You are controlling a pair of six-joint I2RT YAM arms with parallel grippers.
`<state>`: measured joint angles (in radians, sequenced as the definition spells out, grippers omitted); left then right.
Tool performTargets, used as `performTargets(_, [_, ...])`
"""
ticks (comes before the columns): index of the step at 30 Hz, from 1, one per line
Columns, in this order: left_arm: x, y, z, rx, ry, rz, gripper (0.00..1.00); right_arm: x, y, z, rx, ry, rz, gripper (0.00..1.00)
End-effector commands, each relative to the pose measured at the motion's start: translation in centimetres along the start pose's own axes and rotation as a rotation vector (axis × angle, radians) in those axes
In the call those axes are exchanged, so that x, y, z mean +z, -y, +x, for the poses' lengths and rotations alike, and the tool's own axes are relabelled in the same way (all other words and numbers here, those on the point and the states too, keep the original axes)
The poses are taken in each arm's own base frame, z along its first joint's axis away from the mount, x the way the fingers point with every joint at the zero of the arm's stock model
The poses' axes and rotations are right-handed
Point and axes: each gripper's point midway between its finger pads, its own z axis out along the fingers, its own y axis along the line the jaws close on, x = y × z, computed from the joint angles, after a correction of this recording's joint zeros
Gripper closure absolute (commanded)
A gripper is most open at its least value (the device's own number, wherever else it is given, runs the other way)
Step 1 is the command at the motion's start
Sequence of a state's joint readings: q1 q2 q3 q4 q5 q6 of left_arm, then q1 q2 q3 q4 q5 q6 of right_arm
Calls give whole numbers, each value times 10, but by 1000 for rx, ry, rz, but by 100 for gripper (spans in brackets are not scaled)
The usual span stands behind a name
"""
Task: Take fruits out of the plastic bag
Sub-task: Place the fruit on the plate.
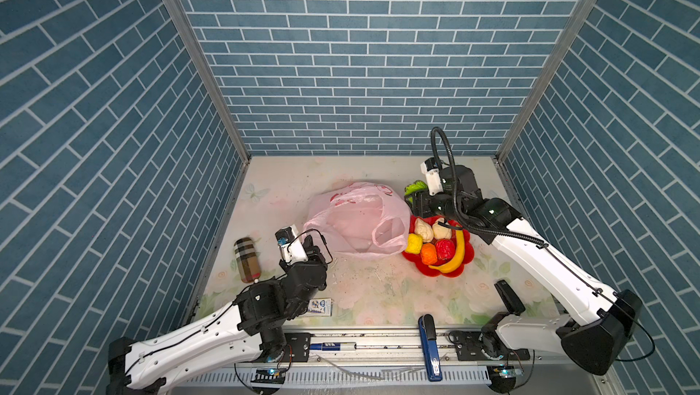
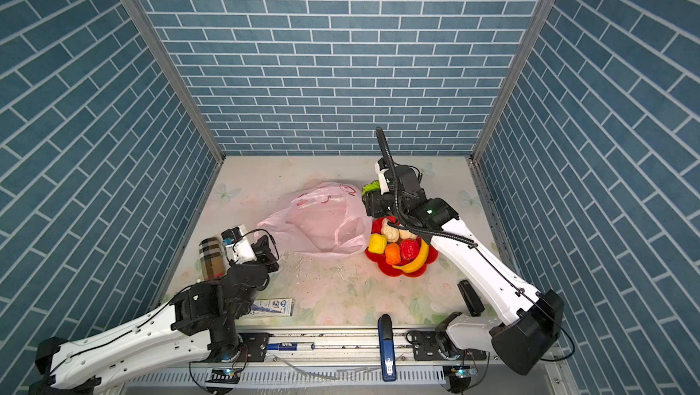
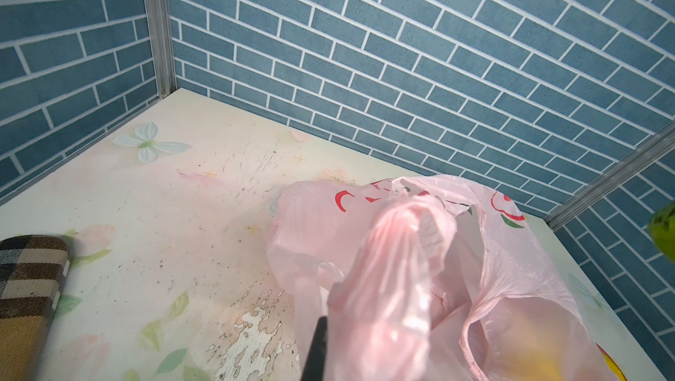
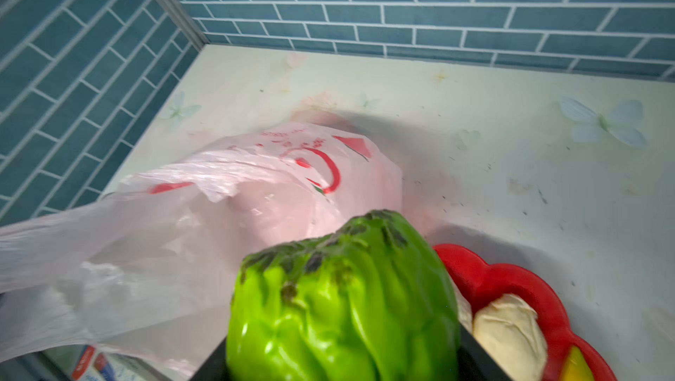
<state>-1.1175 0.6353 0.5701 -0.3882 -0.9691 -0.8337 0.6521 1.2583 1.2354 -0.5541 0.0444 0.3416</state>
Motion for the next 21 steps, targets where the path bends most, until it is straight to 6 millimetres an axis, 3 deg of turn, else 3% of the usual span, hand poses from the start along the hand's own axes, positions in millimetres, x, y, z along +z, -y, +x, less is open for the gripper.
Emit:
performTargets(1, [0, 5, -2, 28, -15, -5, 100, 0, 35, 38, 37, -75, 127, 60])
performTargets(11, [3, 16, 3, 51, -47, 10, 100, 11, 76, 104, 114, -188, 252, 60])
performTargets(21, [2, 16, 4, 41, -51, 20, 100, 32, 85, 133, 149, -257, 265, 59])
